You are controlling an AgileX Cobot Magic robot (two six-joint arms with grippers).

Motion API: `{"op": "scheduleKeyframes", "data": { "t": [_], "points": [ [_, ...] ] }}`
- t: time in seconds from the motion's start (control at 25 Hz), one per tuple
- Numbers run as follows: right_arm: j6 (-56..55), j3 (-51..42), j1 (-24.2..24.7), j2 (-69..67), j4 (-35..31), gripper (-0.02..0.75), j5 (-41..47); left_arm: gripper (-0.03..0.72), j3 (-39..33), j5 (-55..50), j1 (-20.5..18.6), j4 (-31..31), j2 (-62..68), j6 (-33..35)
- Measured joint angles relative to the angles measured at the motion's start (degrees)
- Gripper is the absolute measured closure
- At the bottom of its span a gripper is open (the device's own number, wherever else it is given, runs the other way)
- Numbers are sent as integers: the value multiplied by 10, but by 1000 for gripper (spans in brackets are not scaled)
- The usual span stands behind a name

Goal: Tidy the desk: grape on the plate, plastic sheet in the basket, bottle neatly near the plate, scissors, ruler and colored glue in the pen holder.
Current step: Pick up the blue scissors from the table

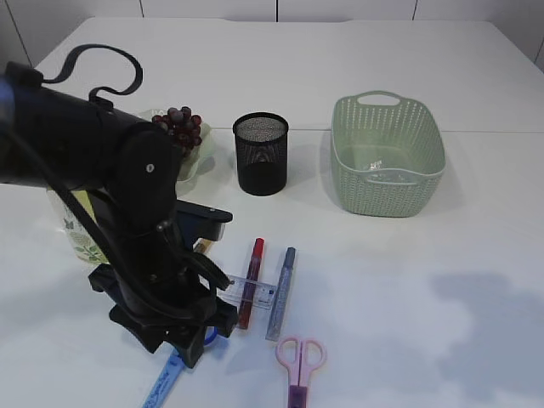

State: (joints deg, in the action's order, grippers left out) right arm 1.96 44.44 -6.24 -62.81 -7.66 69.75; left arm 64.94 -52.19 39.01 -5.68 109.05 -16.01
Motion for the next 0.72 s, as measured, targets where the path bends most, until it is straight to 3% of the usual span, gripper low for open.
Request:
{"op": "scheduleKeyframes", "data": {
  "t": [0.72],
  "points": [
    [5,0,0,0,-12,155,0,326,0,-1,0,12,6,0]
  ]
}}
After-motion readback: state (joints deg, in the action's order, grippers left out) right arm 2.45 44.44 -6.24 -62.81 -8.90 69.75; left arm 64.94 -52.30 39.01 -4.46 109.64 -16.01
